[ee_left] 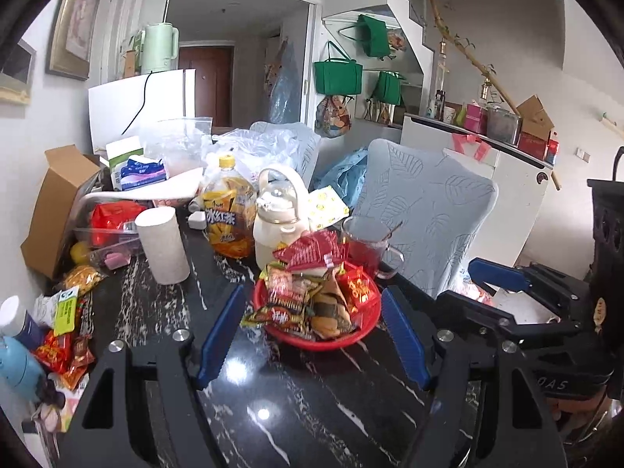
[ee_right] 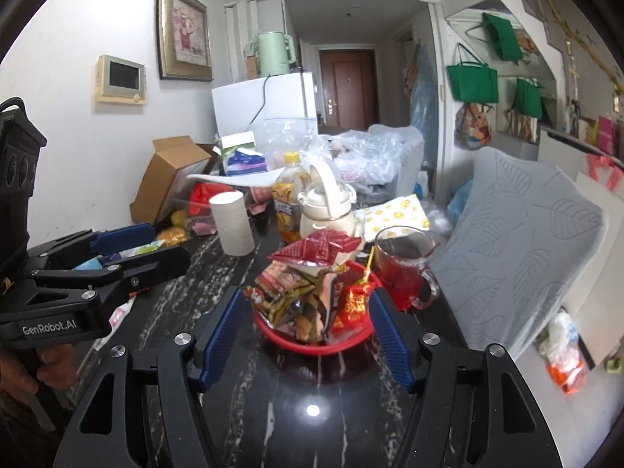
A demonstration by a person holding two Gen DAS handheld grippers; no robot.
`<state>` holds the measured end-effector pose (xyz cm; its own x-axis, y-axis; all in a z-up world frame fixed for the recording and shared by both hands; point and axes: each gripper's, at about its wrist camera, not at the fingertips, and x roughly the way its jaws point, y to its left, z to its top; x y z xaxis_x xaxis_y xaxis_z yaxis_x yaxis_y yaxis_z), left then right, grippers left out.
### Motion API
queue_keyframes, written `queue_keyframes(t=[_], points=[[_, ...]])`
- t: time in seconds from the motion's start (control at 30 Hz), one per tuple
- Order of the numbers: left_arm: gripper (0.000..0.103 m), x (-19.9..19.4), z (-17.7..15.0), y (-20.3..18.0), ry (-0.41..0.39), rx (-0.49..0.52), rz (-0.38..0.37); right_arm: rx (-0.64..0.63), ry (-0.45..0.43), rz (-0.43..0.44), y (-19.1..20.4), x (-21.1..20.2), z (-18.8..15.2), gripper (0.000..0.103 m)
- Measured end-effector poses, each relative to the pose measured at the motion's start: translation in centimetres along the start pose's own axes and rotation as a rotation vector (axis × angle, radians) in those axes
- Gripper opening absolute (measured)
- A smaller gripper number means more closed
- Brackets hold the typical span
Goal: Organize snacks
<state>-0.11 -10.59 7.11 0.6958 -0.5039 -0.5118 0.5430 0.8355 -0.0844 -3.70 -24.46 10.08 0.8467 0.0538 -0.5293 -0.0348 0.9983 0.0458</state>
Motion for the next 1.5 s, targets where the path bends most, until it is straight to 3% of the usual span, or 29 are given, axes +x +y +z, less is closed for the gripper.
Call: queue_keyframes(t=[0.6,1.5], points=[[0.071,-0.9,-5.7,-0.7,0.060,-0.050,0.020,0.044,0.089,-0.048,0.1,-1.7,-5.5,0.067],[0.071,-0.5,-6.2,-1.1,0.068,-0.077,0.027,0.064,0.110,-0.042,-0.6,-1.9,-6.1,0.067]])
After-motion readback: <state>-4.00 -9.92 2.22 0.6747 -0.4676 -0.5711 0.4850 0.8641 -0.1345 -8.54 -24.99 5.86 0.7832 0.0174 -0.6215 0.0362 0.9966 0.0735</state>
